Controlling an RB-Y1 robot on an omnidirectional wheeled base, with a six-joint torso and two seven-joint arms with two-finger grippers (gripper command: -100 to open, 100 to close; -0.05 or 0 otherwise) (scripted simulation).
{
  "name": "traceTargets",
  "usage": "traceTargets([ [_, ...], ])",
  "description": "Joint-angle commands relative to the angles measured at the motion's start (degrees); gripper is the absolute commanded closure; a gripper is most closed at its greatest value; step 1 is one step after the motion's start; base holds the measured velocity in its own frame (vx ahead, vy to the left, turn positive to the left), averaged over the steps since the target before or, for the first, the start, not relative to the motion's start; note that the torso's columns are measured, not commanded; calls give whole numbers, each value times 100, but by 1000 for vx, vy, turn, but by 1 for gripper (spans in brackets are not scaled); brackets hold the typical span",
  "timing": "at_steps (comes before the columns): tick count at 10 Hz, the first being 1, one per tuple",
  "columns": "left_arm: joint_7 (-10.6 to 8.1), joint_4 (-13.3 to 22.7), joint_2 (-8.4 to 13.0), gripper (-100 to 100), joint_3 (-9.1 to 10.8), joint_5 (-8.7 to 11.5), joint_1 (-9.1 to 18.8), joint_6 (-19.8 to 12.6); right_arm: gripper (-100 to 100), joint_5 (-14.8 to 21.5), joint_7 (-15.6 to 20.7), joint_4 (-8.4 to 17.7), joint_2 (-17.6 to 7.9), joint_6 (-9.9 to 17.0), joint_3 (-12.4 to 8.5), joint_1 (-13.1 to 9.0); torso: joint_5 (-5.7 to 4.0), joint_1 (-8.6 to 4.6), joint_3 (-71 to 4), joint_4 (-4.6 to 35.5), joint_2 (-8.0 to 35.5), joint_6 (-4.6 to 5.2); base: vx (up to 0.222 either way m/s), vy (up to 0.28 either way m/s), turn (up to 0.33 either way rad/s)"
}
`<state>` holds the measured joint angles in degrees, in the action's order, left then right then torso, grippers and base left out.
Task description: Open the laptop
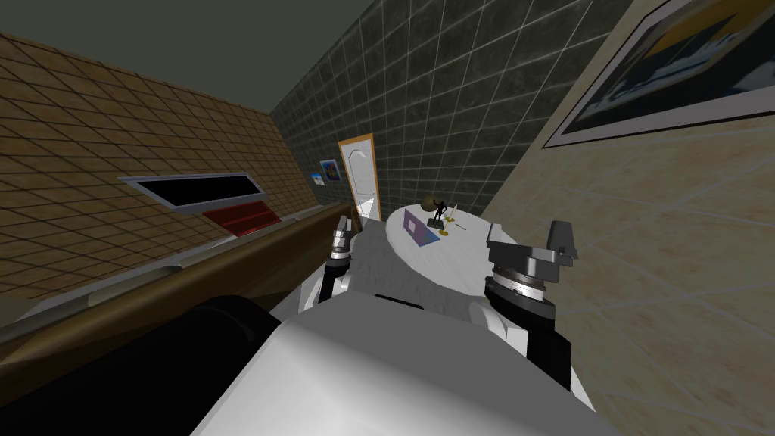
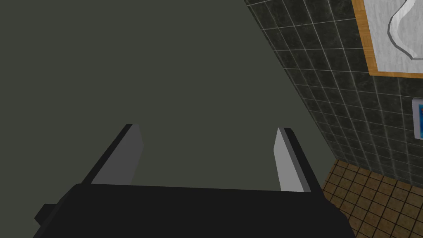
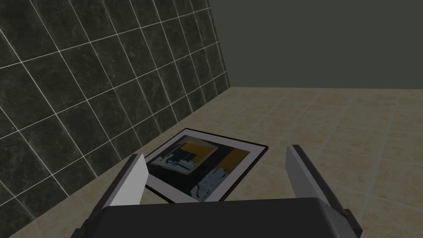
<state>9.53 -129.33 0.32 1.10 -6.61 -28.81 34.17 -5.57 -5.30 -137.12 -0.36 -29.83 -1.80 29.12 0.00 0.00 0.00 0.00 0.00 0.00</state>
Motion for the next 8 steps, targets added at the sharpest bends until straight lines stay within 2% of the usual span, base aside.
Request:
traceTargets([
  [1, 0, 0, 0, 0, 0, 0, 0, 0, 0, 0, 0, 0, 0, 0, 0, 0, 0, 0, -467, 235, 232, 0, 0, 0, 0],
  [8, 0, -2, 0, 0, 0, 0, 0, 0, 0, 0, 0, -2, 0, 0, 0, 0, 0, 0, -6227, 3114, 3116, 0, 0, 0, 0],
])
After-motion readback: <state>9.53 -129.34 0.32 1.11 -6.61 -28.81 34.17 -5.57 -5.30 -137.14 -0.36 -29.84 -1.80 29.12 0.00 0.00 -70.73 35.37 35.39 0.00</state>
